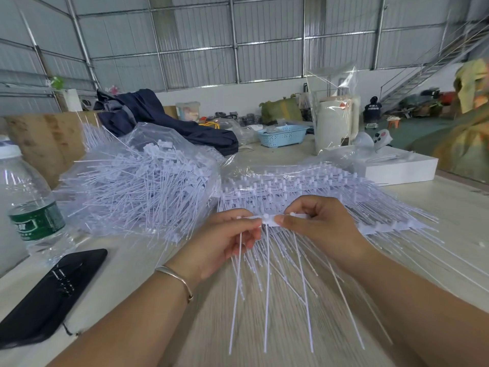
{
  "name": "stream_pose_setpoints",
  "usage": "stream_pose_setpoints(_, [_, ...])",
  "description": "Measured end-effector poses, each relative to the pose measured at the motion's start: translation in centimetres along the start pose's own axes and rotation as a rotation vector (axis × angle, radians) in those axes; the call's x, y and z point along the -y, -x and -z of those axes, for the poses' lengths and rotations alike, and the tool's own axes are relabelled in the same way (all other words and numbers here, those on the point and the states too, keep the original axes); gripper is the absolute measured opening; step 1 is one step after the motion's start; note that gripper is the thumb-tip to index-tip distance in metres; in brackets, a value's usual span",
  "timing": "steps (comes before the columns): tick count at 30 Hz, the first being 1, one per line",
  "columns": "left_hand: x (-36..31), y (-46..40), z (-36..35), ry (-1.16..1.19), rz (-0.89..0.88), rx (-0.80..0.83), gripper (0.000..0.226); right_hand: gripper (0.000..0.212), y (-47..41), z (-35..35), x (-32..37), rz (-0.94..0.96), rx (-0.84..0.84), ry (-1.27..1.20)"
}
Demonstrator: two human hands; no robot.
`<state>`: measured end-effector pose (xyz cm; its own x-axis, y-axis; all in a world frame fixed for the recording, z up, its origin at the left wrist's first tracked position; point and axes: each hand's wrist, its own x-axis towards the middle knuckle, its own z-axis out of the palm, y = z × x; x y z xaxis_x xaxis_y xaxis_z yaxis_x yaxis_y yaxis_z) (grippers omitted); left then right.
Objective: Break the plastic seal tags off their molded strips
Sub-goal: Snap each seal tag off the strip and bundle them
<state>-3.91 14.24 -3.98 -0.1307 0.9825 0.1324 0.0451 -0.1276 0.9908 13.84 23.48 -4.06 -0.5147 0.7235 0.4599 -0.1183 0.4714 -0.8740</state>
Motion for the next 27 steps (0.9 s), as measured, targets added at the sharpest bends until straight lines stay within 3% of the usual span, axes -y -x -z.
stream_pose_setpoints(9, [-0.3, -0.1, 0.1, -0.012, 0.041, 0.032, 0.007, 0.012, -0.2, 0.3, 0.5, -0.055, 0.038, -0.032])
stream_pose_setpoints(14, [-0.2, -0.4, 0.4, -0.082, 0.12, 0.051, 0.027, 0.009, -0.3, 0.9, 1.0, -0.143, 0.146, -0.018])
stream_pose_setpoints(17, [-0.4, 0.0, 0.3, -0.171, 0.227, 0.175, 0.012, 0.005, -0.2, 0.8, 1.2, -0.201, 0.24, -0.02])
stream_pose_setpoints(20, [-0.7, 0.6, 0.9, -0.142, 0.272, 0.301, 0.013, 0.01, -0.5, 1.4, 1.3, -0.229, 0.201, -0.04])
stream_pose_setpoints(25, [-0.8, 0.3, 1.1, 0.088, 0.216, 0.164, 0.036, 0.015, -0.4, 1.7, 1.1, -0.202, 0.146, 0.017])
stream_pose_setpoints(27, [-0.9, 0.0, 0.7, 0.101, 0.206, 0.069, 0.033, 0.021, -0.4, 1.2, 1.1, -0.204, 0.14, 0.005])
